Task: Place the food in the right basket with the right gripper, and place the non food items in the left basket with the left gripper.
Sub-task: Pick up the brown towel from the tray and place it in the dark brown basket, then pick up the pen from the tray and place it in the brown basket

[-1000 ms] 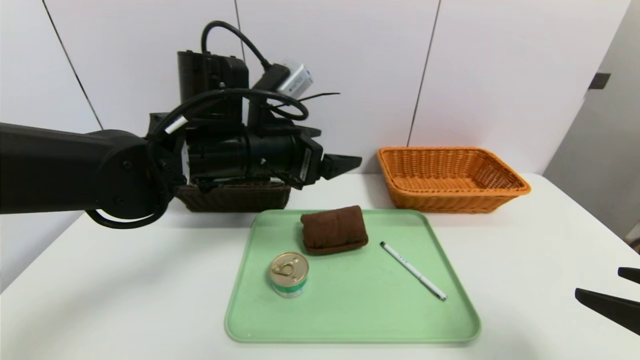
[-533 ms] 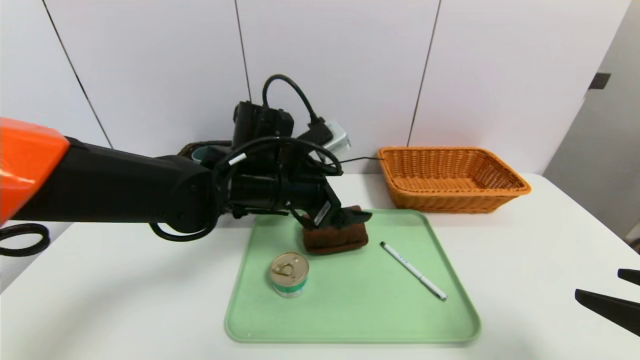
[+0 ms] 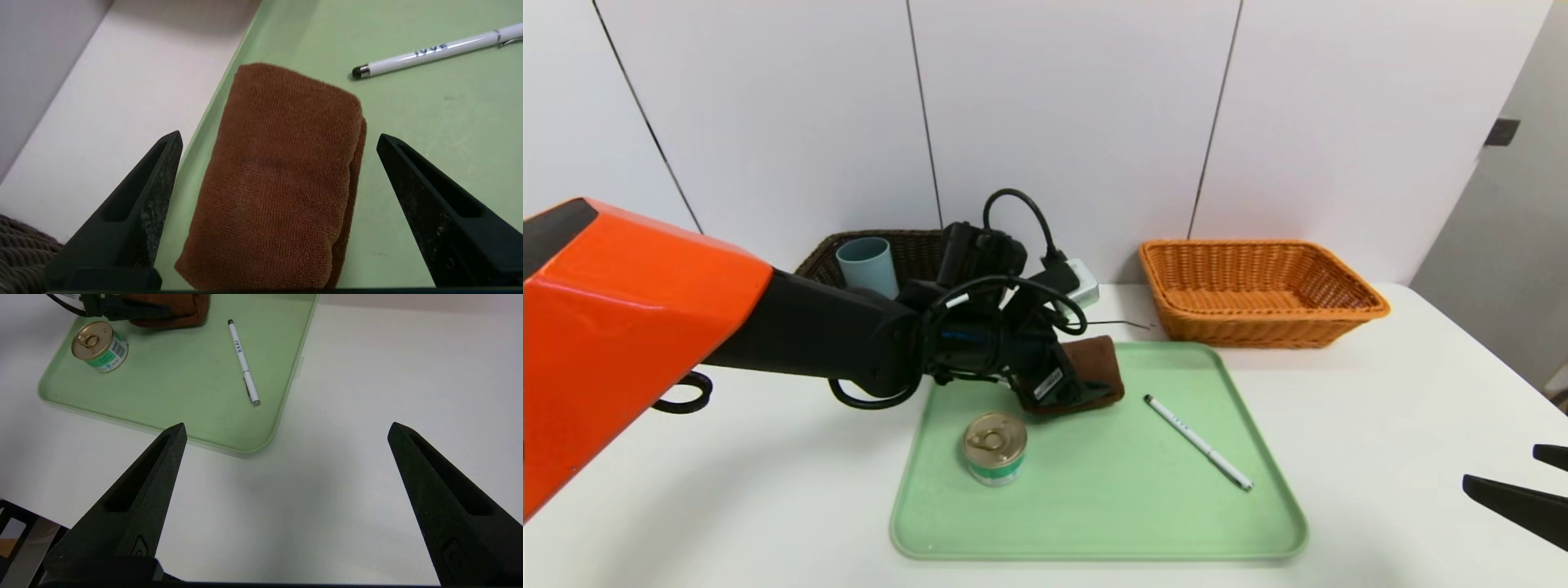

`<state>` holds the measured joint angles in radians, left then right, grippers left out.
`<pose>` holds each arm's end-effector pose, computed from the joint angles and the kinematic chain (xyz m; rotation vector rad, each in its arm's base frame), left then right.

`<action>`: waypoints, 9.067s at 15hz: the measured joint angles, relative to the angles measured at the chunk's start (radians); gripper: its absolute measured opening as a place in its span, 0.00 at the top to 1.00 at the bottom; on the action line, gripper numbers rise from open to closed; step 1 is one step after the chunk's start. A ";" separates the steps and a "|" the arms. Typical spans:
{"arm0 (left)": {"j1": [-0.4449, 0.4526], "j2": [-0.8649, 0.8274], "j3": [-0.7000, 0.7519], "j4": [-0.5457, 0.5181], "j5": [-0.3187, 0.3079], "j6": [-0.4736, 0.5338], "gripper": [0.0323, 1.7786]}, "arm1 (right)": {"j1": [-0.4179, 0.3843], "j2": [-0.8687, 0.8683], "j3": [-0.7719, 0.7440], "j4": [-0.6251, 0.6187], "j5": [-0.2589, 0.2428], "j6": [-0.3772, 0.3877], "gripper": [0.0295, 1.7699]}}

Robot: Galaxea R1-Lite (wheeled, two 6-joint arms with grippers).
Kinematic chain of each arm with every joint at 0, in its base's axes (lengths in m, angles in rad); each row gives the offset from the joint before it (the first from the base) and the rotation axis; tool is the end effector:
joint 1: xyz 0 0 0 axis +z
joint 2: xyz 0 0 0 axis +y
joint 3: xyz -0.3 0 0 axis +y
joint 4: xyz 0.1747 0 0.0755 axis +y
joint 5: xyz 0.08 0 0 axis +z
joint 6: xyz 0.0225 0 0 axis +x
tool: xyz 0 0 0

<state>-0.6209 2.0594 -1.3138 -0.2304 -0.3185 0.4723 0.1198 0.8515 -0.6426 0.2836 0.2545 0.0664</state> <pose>0.3282 -0.2434 0.1519 0.5073 0.3023 -1.0281 0.0773 0.0150 0.2152 0.0976 0.5063 0.3502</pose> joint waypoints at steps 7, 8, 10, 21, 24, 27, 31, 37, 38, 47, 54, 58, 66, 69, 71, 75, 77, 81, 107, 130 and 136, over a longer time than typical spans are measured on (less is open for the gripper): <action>0.000 0.024 -0.007 0.046 0.001 -0.096 0.05 | -0.001 -0.003 0.006 -0.001 0.000 -0.001 0.04; 0.000 0.027 -0.007 0.046 0.000 -0.097 0.05 | -0.001 -0.003 0.006 -0.001 -0.001 0.000 0.04; 0.000 0.034 -0.003 0.043 0.000 -0.099 0.05 | -0.001 -0.004 0.006 -0.001 -0.001 0.000 0.04; 0.000 0.062 -0.006 0.034 0.005 -0.099 0.42 | 0.000 -0.006 0.001 -0.002 -0.002 0.000 0.04; 0.000 0.056 -0.007 0.035 0.005 -0.099 0.57 | 0.000 -0.008 0.001 -0.002 0.000 -0.001 0.04; 0.000 0.013 -0.009 0.040 0.003 -0.100 0.76 | 0.000 -0.008 0.001 -0.002 0.000 0.000 0.04; 0.001 -0.093 -0.031 0.041 0.001 -0.134 0.76 | 0.000 -0.009 0.003 -0.003 0.000 0.003 0.04; 0.084 -0.217 -0.099 0.069 0.050 -0.142 0.76 | -0.001 -0.014 0.005 -0.014 -0.001 0.004 0.04; 0.115 -0.224 -0.105 0.068 0.051 -0.149 0.76 | -0.001 -0.017 0.007 -0.013 -0.001 0.004 0.04; 0.366 -0.131 -0.124 0.068 0.045 -0.201 0.76 | -0.001 -0.024 0.014 -0.012 -0.001 0.005 0.04; 0.400 -0.041 -0.137 0.061 0.045 -0.219 0.39 | 0.000 -0.023 0.015 -0.012 -0.001 0.005 0.04; 0.408 -0.033 -0.170 0.066 0.045 -0.228 0.25 | 0.000 -0.023 0.020 -0.014 0.000 0.005 0.04; 0.374 -0.139 -0.230 0.069 0.044 -0.310 0.12 | -0.001 -0.022 0.021 -0.014 0.001 0.005 0.04; 0.264 -0.192 -0.205 0.070 0.045 -0.315 0.09 | -0.001 -0.022 0.021 -0.015 0.002 0.005 0.04; 0.168 -0.211 -0.195 0.093 0.046 -0.316 0.08 | -0.001 -0.023 0.018 -0.015 -0.001 0.005 0.04; 0.004 -0.199 -0.212 0.214 0.048 -0.321 0.07 | -0.001 -0.024 0.016 -0.015 -0.001 0.005 0.04; -0.055 -0.175 -0.221 0.261 0.043 -0.316 0.06 | -0.001 -0.024 0.019 -0.014 0.000 0.005 0.04; -0.133 -0.105 -0.267 0.368 0.015 -0.262 0.06 | -0.001 -0.025 0.021 -0.013 0.000 0.004 0.04; -0.205 0.346 -0.661 0.613 -0.330 0.211 0.05 | -0.001 -0.042 0.079 -0.017 0.002 0.057 0.04; -0.188 0.376 -0.662 0.590 -0.318 0.199 0.48 | -0.001 -0.074 0.086 -0.016 0.000 0.060 0.04; -0.186 0.376 -0.662 0.590 -0.318 0.199 0.99 | 0.000 -0.075 0.086 -0.017 0.001 0.060 0.04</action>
<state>-0.8068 2.4357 -1.9762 0.3594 -0.6364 0.6715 0.1196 0.7764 -0.5566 0.2670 0.2557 0.1268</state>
